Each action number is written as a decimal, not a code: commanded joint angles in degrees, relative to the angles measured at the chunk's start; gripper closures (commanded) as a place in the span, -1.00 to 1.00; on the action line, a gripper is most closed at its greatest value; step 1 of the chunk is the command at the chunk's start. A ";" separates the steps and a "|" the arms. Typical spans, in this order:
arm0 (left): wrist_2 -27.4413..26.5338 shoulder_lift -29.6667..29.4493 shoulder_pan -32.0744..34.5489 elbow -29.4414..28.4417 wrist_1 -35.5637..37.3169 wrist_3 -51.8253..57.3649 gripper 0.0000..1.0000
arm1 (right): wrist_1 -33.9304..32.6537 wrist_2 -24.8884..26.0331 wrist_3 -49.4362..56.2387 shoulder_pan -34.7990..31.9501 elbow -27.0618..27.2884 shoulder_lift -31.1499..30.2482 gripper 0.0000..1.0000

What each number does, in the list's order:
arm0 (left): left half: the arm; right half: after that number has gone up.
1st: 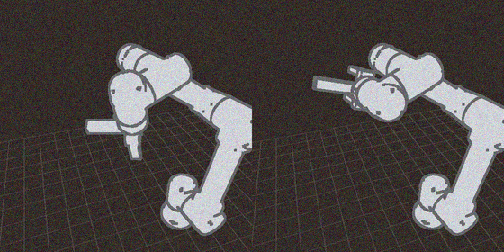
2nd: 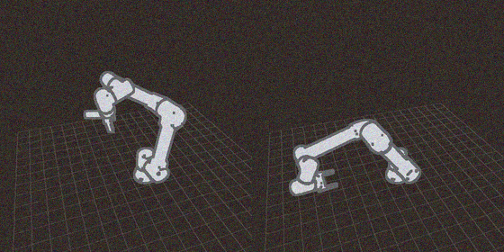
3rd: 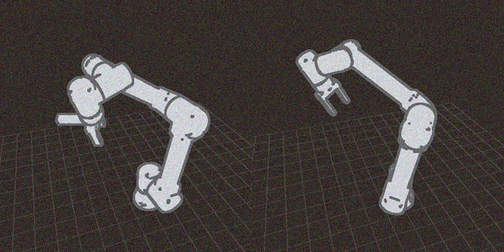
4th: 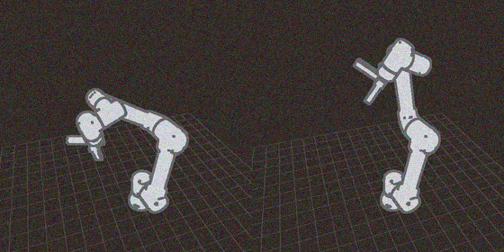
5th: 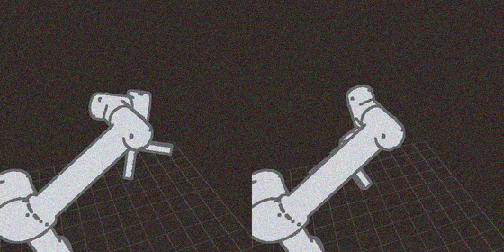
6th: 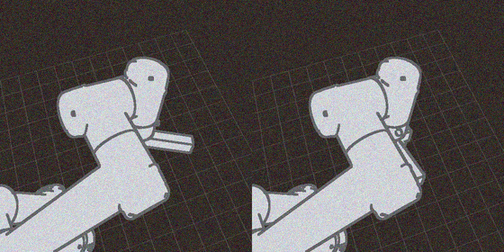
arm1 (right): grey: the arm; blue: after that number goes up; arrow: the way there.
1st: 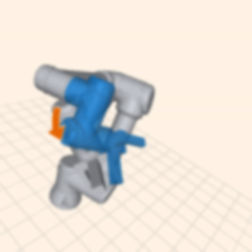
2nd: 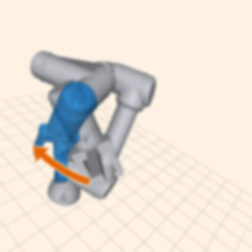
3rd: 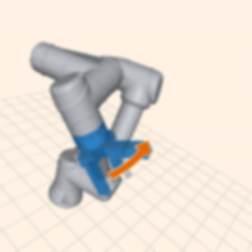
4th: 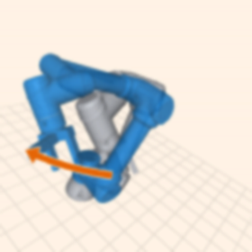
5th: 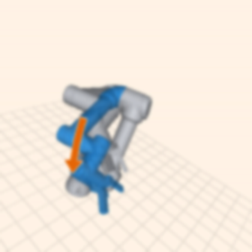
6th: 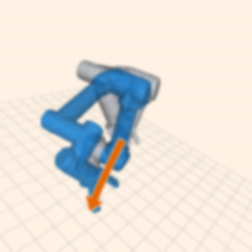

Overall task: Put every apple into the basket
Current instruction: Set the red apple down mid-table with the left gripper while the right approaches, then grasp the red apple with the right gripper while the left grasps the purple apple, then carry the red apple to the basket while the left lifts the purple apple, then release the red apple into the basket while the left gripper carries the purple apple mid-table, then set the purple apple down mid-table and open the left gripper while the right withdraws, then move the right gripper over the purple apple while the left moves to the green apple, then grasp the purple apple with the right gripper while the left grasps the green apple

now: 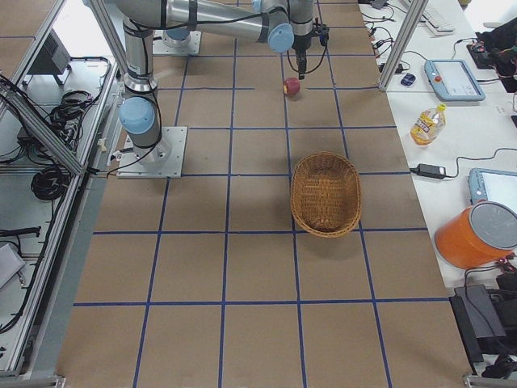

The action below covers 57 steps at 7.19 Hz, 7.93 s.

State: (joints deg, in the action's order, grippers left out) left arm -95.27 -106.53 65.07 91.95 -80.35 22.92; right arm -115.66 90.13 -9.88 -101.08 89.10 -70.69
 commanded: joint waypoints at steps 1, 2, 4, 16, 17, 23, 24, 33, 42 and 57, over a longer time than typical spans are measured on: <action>-0.35 -2.01 -7.76 2.08 1.41 9.33 -1.00 | -2.56 0.04 -3.04 -3.85 -4.53 9.39 -1.00; -0.88 -3.85 -8.29 3.66 7.17 12.12 -1.00 | -2.21 -1.44 -2.69 -4.91 -4.90 10.73 -1.00; -2.02 -6.23 -11.79 5.17 11.69 16.18 -1.00 | 1.38 -2.24 0.11 -5.53 -4.55 11.01 -1.00; -2.12 -10.20 -12.42 7.64 12.50 17.25 -1.00 | 4.71 -4.18 0.74 -5.28 -5.69 12.36 1.00; -1.68 -9.58 -12.34 7.37 12.50 17.51 -0.72 | 12.22 -3.57 0.92 -2.05 -6.91 7.11 1.00; 7.05 -2.90 7.64 0.34 -2.00 1.08 -0.19 | 16.79 4.61 33.50 35.12 -7.54 2.12 1.00; 9.64 -2.99 14.93 0.60 -1.05 -8.23 -0.19 | 10.25 4.87 36.83 36.38 -7.54 5.44 1.00; 13.44 -15.11 45.06 -0.10 28.74 -54.39 -1.00 | 8.33 3.91 36.78 32.11 -8.51 7.69 -1.00; -3.23 -4.03 10.06 -5.29 5.90 -14.01 -1.00 | 12.04 -4.35 2.08 2.60 -8.51 3.10 -1.00; -13.19 -20.91 2.34 -6.52 27.86 5.65 -1.00 | -0.51 -6.29 5.66 -5.97 -3.50 14.88 -1.00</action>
State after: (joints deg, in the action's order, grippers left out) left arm -108.49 -126.92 67.41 85.47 -54.03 28.43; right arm -113.18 83.54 -4.62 -107.09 84.79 -56.25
